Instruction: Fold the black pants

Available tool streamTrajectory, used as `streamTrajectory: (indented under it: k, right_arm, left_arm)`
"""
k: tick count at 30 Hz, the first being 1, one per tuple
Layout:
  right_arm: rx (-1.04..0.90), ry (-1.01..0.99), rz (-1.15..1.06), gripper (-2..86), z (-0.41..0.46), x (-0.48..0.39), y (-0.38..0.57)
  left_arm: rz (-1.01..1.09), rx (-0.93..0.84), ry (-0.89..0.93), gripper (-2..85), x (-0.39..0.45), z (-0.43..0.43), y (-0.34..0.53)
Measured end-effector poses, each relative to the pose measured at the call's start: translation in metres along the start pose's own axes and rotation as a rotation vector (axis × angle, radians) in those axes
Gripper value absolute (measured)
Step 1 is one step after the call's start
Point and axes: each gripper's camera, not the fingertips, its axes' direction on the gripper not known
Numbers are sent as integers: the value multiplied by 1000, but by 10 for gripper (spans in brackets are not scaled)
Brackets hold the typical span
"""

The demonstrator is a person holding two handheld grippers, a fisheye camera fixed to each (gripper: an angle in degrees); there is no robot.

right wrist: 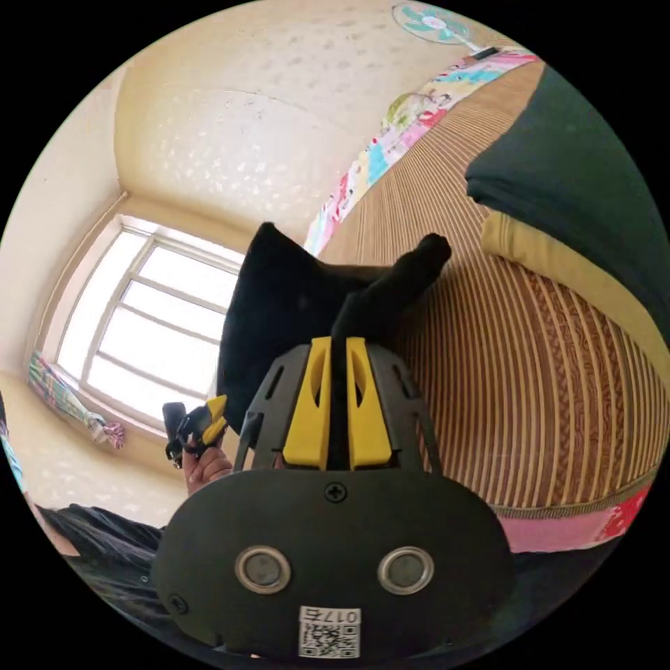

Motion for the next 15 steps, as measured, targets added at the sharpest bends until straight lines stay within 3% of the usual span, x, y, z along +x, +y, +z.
streamTrajectory:
  k: [4, 10, 13, 15]
  right_arm:
    - [181, -7, -287, 25, -85, -131, 35]
    - [460, -80, -618, 23, -144, -262, 31]
    - [521, -35, -651, 26, -127, -307, -45]
    - [502, 65, -626, 30, -93, -334, -120]
  left_arm:
    - [-36, 256, 35, 28, 11, -123, 19]
    - [313, 611, -173, 34, 92, -242, -8]
    - [398, 680, -133, 35, 95, -257, -87]
    - [378, 611, -260, 42, 93, -234, -195]
